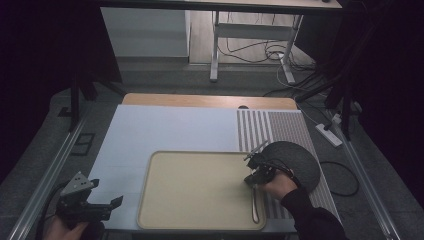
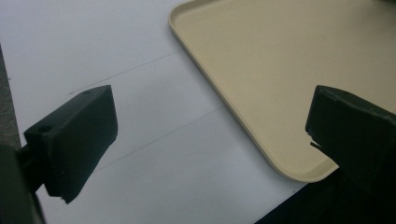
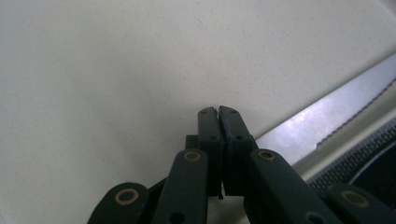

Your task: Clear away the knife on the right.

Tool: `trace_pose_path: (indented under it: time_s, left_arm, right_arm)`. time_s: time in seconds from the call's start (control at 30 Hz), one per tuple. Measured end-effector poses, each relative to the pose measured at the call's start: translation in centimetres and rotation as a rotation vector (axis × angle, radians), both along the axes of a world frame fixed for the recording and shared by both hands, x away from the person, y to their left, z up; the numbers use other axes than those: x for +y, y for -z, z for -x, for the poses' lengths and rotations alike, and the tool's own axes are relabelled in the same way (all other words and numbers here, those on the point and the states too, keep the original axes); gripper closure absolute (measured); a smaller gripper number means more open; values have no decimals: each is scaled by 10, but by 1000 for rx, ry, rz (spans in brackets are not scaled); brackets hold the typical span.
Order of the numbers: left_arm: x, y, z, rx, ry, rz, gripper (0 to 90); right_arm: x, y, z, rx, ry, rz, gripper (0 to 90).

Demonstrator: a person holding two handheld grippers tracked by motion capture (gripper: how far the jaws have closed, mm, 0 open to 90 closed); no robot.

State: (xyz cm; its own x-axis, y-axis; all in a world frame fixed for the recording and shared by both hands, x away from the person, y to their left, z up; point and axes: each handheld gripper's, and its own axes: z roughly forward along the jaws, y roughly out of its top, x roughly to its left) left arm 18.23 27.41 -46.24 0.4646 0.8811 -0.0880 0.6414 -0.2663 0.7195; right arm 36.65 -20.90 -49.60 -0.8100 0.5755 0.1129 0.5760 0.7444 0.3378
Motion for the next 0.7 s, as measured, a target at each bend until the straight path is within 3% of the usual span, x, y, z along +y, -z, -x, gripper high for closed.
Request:
trace_pose_path:
  time_s: [0.33,0.5,0.7]
  left_arm:
    - [0,0,0,-1,1,-2,29]
    - [0,0,0,-1,0,-1,30]
    - [0,0,0,-1,0,-2,30]
  right_arm:
    - [8,-10,4,-63,11,-20,707]
    - [9,-14,6,-74,17,-33,658]
    - [10,-20,9,-85,26,-50,524]
